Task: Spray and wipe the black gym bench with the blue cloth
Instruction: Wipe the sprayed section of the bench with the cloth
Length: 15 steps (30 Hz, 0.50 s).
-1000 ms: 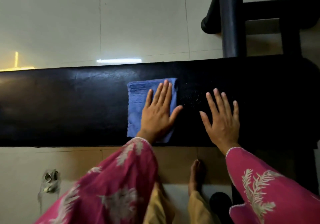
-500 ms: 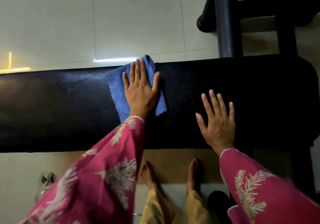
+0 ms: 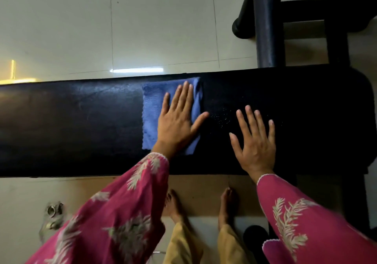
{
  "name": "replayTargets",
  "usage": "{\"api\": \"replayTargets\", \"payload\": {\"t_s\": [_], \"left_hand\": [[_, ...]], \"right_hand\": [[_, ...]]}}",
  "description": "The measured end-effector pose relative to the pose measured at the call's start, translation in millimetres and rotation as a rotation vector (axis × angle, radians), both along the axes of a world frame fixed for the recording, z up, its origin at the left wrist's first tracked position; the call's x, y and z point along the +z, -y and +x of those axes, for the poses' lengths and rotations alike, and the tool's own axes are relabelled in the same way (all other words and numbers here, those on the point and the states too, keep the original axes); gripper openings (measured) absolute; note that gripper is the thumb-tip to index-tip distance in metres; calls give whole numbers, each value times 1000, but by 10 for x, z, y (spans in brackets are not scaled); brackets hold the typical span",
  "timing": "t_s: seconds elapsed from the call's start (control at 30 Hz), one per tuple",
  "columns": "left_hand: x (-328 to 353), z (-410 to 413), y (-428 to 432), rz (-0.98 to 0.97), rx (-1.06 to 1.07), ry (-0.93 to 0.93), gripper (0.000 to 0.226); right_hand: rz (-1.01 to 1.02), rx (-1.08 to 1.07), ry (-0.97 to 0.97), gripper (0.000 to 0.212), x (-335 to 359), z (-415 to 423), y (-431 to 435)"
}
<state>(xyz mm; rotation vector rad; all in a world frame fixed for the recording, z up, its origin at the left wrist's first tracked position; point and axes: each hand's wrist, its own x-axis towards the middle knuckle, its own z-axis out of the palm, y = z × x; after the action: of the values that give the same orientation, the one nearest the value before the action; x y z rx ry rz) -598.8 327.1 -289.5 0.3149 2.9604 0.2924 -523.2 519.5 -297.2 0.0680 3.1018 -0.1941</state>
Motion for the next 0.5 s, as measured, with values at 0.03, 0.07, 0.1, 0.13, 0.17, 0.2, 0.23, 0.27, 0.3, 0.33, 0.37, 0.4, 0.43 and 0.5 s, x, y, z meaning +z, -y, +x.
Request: {"api": "replayTargets", "payload": {"t_s": [0.03,0.07,0.1,0.13,0.17,0.2,0.23,0.27,0.3,0.33,0.37,0.4,0.43,0.5], "left_hand": [[-16,42,107,-12,12,-23,78],[-23,70,184,-16,116,-44,78],[-19,97,198,-12,265,-43,79],[-3,121,140,-8,387,-28,81],[19,167,40,4,432,-3,83],[45,242,-52,20,402,22,84],[57,321,-96,26,301,34,83],[40,385,-56,15,162,36,82],[23,423,45,-5,43,24,81],[-4,440,168,-25,-6,-3,80],[-23,451,262,-37,40,-33,80],[-25,467,301,-34,165,-44,81],[-7,493,267,-18,308,-42,83],[44,584,34,21,418,36,86]], "right_hand": [[2,2,2,56,-4,0,3],[1,4,7,57,-8,0,4],[-1,4,11,57,-11,-1,-3],[-2,2,13,57,-14,-4,-7],[-3,2,14,57,-16,-4,-7],[-3,3,13,57,-18,-2,-10],[-3,3,9,57,-18,-1,-13],[-2,1,5,57,-18,-1,-16],[-2,1,3,57,-16,0,-17],[-1,1,4,57,-15,2,-14],[0,0,6,57,-16,4,-10],[0,0,8,57,-18,5,-10],[-2,1,9,57,-19,5,-11],[-4,4,8,57,-21,-1,-13]]}}
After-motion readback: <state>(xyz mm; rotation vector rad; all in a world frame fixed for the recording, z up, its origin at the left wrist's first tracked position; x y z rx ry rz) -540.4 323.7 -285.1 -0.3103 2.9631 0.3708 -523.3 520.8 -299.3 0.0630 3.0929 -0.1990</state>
